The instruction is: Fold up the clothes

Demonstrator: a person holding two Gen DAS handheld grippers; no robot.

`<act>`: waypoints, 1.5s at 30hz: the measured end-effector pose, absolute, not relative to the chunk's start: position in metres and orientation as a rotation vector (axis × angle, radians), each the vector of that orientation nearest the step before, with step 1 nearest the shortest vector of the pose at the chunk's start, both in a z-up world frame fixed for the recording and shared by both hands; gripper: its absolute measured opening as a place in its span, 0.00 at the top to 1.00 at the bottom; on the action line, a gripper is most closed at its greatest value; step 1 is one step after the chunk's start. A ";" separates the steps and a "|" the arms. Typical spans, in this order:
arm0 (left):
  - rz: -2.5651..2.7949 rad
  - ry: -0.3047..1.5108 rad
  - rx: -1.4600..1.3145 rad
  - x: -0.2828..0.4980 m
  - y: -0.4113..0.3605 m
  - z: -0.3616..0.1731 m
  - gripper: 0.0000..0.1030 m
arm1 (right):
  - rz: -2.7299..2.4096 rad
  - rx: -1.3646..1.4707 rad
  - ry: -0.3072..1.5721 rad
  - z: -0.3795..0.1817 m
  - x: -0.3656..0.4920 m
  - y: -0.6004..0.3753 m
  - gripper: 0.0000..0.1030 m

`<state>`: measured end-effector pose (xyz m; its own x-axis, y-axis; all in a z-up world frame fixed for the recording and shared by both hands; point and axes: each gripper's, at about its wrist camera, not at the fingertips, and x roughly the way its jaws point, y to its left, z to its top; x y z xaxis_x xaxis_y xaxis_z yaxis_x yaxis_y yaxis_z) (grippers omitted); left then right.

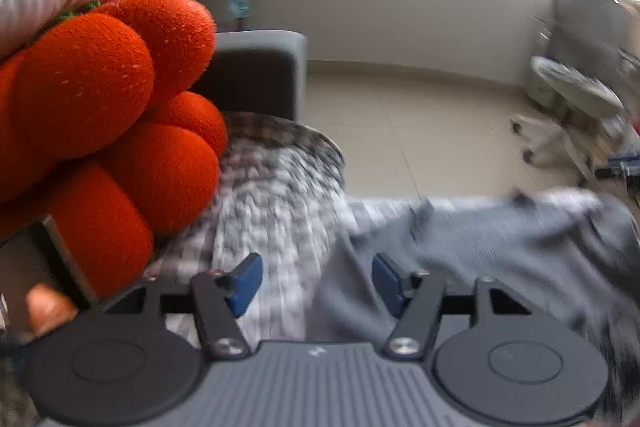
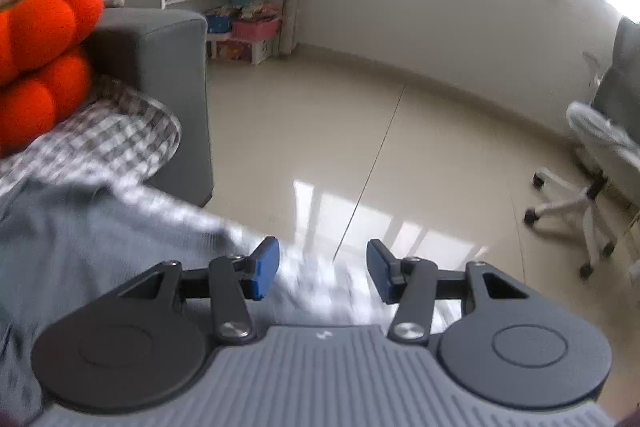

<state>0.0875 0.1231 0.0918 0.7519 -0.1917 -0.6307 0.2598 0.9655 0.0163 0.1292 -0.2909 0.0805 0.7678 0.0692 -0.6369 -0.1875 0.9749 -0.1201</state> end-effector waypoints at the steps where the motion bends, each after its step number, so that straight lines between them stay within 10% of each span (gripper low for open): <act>1: -0.256 0.678 0.118 0.074 0.123 0.090 0.32 | 0.159 -0.184 0.693 0.077 0.122 -0.293 0.45; 10: -0.319 0.675 0.182 0.015 0.092 0.066 0.22 | 0.113 0.151 0.813 0.037 0.065 -0.350 0.44; 12: -0.286 0.685 0.216 0.016 0.087 0.060 0.23 | 0.154 0.155 0.832 0.028 0.062 -0.339 0.81; 16: -0.207 0.734 0.199 0.025 0.093 0.055 0.99 | 0.105 0.014 0.800 0.041 0.060 -0.309 0.95; 23: -0.024 0.727 -0.143 0.052 0.169 0.077 0.99 | -0.147 -0.087 0.643 0.111 0.059 -0.332 0.95; 37: 0.135 0.727 -0.322 0.052 0.218 0.055 0.99 | -0.291 -0.089 0.750 0.057 0.061 -0.355 0.95; 39: 0.098 0.702 -0.321 0.050 0.214 0.061 0.90 | -0.275 -0.095 0.747 0.058 0.062 -0.355 0.95; 42: 0.031 0.685 -0.281 0.048 0.200 0.066 0.32 | -0.216 -0.109 0.786 0.055 0.068 -0.354 0.93; 45: -0.011 0.671 -0.155 0.051 0.177 0.067 0.23 | -0.162 -0.046 0.801 0.056 0.074 -0.360 0.81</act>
